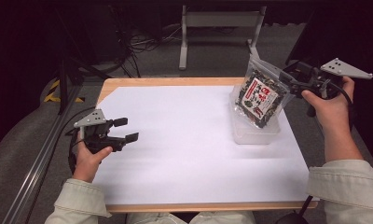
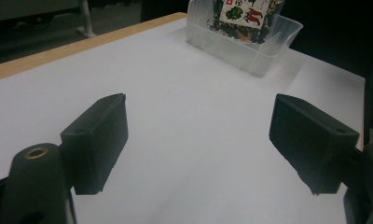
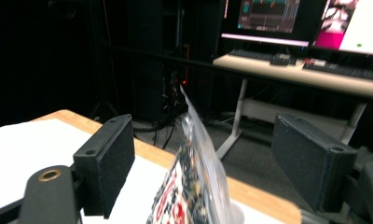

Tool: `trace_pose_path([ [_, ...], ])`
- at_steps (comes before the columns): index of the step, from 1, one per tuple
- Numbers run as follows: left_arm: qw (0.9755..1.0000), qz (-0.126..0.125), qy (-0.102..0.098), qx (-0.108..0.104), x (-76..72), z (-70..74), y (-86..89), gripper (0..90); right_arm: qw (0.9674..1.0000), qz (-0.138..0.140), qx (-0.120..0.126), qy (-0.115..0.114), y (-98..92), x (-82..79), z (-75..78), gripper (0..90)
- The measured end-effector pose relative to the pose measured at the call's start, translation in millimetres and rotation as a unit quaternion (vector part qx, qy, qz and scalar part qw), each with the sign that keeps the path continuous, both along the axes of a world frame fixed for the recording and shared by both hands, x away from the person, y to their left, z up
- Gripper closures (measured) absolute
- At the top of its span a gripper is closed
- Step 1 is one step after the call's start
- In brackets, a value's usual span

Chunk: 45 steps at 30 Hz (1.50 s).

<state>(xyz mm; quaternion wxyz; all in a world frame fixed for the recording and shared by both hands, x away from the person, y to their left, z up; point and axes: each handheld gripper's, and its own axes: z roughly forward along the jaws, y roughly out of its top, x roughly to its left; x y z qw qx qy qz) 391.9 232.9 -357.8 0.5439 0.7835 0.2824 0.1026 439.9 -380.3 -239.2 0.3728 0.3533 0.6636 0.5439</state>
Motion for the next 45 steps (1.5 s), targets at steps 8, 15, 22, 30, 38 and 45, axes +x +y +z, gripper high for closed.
trace_pose_path([
  [8,0.9998,0.017,-0.006,-0.012,-15.8,-1.5,6.7,19.3,0.9981,0.060,0.009,0.006,32.2,-27.3,7.7,21.7],
  [15,0.9996,0.022,-0.013,-0.012,-19.7,-2.6,6.1,18.9,0.9927,0.115,0.018,0.030,68.1,-44.5,-7.9,21.6],
  [22,0.9994,0.029,-0.013,-0.011,-25.6,-6.9,5.3,18.6,0.9873,0.153,0.016,0.040,95.6,-54.4,-32.7,21.6],
  [30,0.9990,0.039,-0.021,-0.003,-32.3,-12.2,3.4,18.6,0.9810,0.184,0.023,0.056,117.3,-64.2,-75.3,21.5],
  [38,0.9991,0.036,-0.021,-0.007,-33.9,-21.0,1.0,18.6,0.9746,0.209,0.018,0.078,130.7,-64.0,-115.9,21.6],
  [45,0.9994,0.030,-0.020,0.001,-32.6,-27.7,-1.5,18.4,0.9714,0.207,-0.003,0.116,129.9,-60.8,-151.5,21.8],
])
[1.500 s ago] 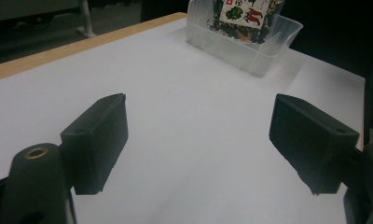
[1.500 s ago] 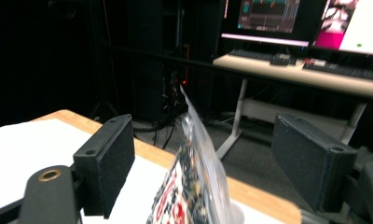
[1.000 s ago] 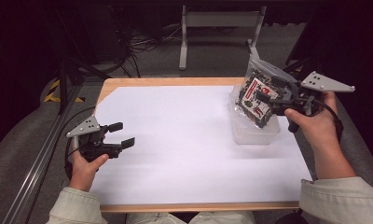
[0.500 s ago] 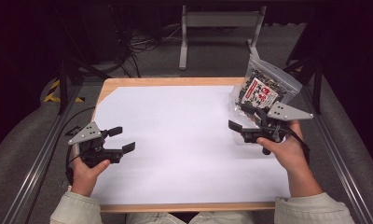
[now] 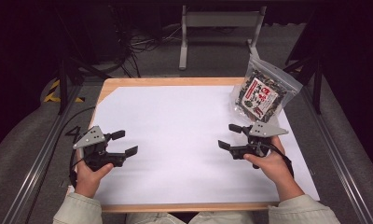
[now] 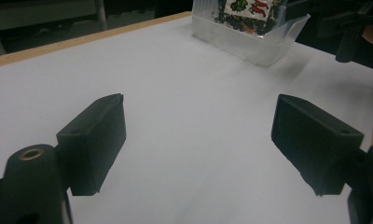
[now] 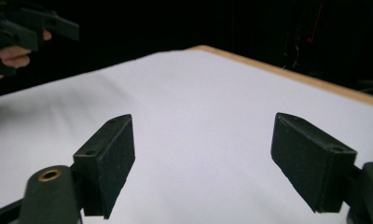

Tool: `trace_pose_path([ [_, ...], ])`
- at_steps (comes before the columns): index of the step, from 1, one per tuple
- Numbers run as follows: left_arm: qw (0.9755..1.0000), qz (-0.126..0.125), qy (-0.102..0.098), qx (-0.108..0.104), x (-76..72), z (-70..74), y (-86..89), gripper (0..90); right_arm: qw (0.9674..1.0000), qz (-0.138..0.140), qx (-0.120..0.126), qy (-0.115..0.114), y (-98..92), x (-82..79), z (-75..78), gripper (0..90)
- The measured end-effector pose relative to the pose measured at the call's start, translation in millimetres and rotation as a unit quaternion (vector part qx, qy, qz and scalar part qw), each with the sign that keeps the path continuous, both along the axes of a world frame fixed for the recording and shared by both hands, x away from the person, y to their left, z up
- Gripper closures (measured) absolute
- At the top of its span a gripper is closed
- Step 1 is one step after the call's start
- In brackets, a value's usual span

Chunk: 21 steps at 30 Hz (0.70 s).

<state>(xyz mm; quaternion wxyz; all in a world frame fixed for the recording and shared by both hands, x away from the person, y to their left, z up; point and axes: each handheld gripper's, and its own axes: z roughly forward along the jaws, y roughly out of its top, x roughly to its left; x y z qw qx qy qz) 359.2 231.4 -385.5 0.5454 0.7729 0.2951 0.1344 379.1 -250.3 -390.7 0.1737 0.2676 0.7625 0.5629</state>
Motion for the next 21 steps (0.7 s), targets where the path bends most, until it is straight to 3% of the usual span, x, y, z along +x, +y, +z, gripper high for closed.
trace_pose_path([
  [4,0.9999,0.004,0.000,0.010,2.0,-6.1,-1.8,18.2,0.9994,-0.009,-0.022,0.025,0.1,2.9,-22.3,22.4],
  [6,0.9998,0.010,0.003,0.017,4.4,-12.8,-3.1,18.2,0.9980,-0.023,-0.048,0.034,-1.3,5.5,-31.7,32.7],
  [7,0.9996,0.013,0.005,0.023,6.1,-16.8,-3.7,18.1,0.9975,-0.025,-0.059,0.029,-1.9,5.9,-34.3,33.2],
  [10,0.9987,0.017,0.018,0.045,10.0,-24.3,-7.2,17.1,0.9977,-0.026,-0.058,0.023,0.5,4.7,-35.8,30.0],
  [13,0.9982,0.016,0.012,0.056,10.0,-25.0,-10.4,16.1,0.9980,-0.020,-0.055,0.025,3.8,3.5,-37.8,26.7],
  [19,0.9981,0.020,0.027,0.052,12.4,-29.5,-12.1,16.0,0.9964,-0.014,-0.073,0.039,8.1,3.5,-46.8,26.3],
  [21,0.9983,0.029,0.019,0.047,12.6,-34.4,-12.1,16.1,0.9962,-0.013,-0.077,0.040,8.6,2.7,-48.2,26.3],
])
